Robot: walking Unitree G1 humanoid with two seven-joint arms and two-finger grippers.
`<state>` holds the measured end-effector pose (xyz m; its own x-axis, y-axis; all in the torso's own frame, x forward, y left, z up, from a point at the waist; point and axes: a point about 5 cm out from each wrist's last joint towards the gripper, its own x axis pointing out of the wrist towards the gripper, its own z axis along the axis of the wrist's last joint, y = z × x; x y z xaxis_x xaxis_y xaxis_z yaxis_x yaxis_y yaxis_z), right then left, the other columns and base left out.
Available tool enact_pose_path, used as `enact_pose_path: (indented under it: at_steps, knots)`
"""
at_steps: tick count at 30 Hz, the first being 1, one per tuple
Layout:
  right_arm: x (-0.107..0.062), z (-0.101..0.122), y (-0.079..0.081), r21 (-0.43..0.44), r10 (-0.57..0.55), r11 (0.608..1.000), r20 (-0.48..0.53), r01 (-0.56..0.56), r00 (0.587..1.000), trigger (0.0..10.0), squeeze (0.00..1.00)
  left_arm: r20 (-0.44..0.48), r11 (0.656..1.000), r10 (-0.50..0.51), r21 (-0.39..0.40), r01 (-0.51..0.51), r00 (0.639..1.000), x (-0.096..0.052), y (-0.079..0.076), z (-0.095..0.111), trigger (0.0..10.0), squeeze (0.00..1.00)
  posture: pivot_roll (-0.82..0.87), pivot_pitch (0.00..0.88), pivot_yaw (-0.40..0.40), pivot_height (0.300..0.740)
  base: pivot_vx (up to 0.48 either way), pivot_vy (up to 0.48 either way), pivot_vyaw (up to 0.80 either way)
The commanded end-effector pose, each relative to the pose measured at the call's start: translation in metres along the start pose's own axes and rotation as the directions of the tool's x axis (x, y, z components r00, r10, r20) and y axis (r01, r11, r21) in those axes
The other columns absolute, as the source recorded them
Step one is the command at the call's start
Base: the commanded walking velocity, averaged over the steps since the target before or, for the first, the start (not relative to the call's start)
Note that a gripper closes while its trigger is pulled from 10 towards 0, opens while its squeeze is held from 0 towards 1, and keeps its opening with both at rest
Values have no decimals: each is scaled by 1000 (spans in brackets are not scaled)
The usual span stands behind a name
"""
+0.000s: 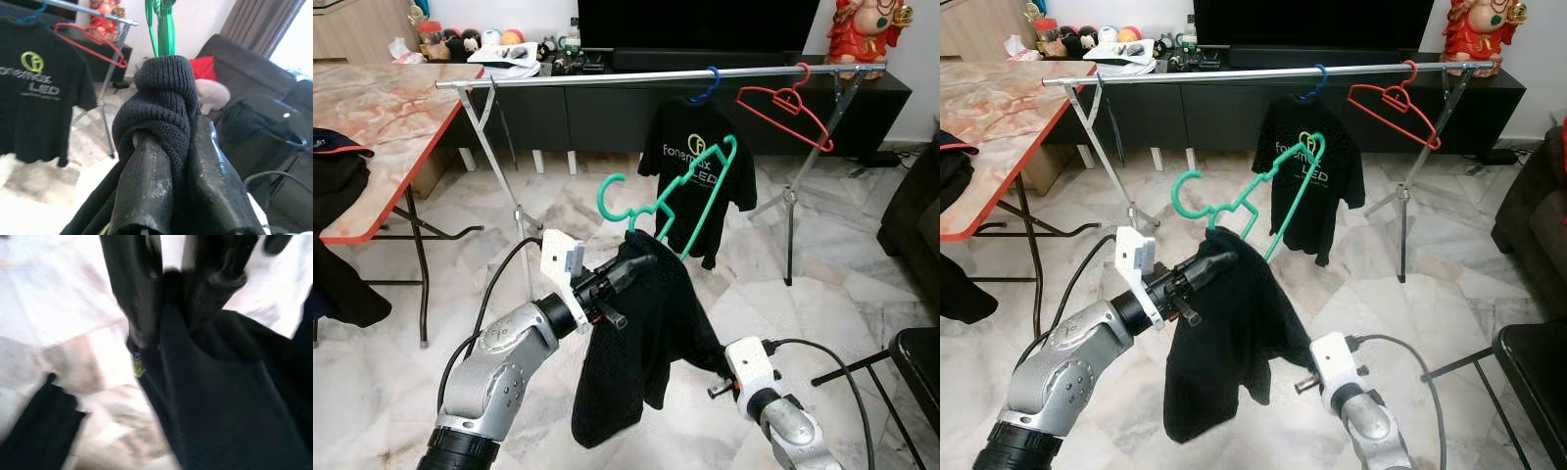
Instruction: Hang hanger
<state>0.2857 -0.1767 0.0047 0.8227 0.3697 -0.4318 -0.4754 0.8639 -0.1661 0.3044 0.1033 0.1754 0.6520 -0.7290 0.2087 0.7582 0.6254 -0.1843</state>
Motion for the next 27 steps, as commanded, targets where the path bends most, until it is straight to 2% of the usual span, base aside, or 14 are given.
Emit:
enact_pose_path:
  at_steps: [1, 9, 12, 15, 17, 18, 19, 20, 21, 23, 24, 25, 26, 27]
  knots:
    - [-7, -17, 10, -24, 133, 991, -82, -135, 988, 10000, 1000, 14, 998, 44, 48, -45, 999, -2, 6, 4, 10000, 0, -9, 89, 16, 740, 0, 0, 0]
    - [-15, -30, 15, 9, 261, 965, -160, -263, 952, 10000, 1000, 47, 990, 135, 40, -137, 990, -2, 13, 5, 10000, 0, -15, 98, 12, 740, 0, 0, 0]
    - [-20, -34, 19, 8, 349, 935, -192, -354, 917, 10000, 1000, 23, 987, 141, 75, -143, 990, -5, 17, 2, 10000, 0, -16, 105, 12, 740, 0, 0, 0]
    - [-23, -36, 23, 26, 415, 908, -201, -419, 887, 10000, 1000, 23, 982, 173, 73, -174, 985, -7, 23, 1, 10000, 0, -15, 106, 12, 740, 0, 0, 0]
    - [-26, -40, 28, 31, 474, 876, -227, -480, 850, 10000, 1000, 23, 971, 227, 70, -228, 974, -9, 30, 1, 10000, 0, -15, 110, 14, 740, 0, 0, 0]
    - [-26, -40, 28, 31, 474, 876, -227, -480, 850, 10000, 1000, 23, 971, 227, 70, -228, 974, -9, 30, 1, 10000, 0, -15, 110, 14, 740, 0, 0, 0]
    - [-28, -41, 30, 22, 500, 860, -238, -510, 833, 10000, 910, 16, 957, 278, 79, -278, 960, -11, 37, -1, 10000, 0, -15, 111, 14, 740, 0, 0, 0]
    - [-29, -41, 30, 16, 505, 856, -243, -517, 828, 10000, 910, 12, 949, 304, 85, -304, 953, -12, 40, -2, 10000, 0, -15, 111, 14, 740, 0, 0, 0]
    - [-29, -41, 30, 12, 509, 853, -246, -522, 825, 10000, 0, -2, 940, 329, 97, -327, 944, -14, 44, -4, 10000, 0, -19, 113, 13, 740, 0, 0, 0]
    - [-30, -39, 30, 1, 521, 843, -246, -538, 817, 10000, 0, -55, 920, 370, 161, -358, 927, -17, 50, -11, 10000, 0, -21, 113, 13, 740, 0, 0, 0]
    - [-32, -36, 30, -23, 553, 818, -242, -574, 797, 10000, 0, -144, 915, 353, 260, -309, 924, -22, 53, -21, 10000, 0, -23, 114, 13, 740, 0, 0, 0]
    - [-32, -35, 30, -29, 561, 812, -241, -583, 792, 10000, 0, -165, 914, 346, 281, -292, 924, -23, 53, -24, 10000, 0, -23, 114, 13, 740, 0, 0, 0]
    - [-33, -29, 28, -37, 580, 797, -229, -602, 782, 10000, 0, -266, 920, 284, 346, -184, 921, -27, 50, -34, 10000, 0, -24, 114, 11, 740, 0, 0, 0]
    - [-33, -25, 25, -52, 585, 792, -222, -609, 780, 10000, 0, -341, 912, 227, 404, -76, 912, -30, 46, -41, 10000, 0, -24, 114, 7, 740, 0, 0, 0]
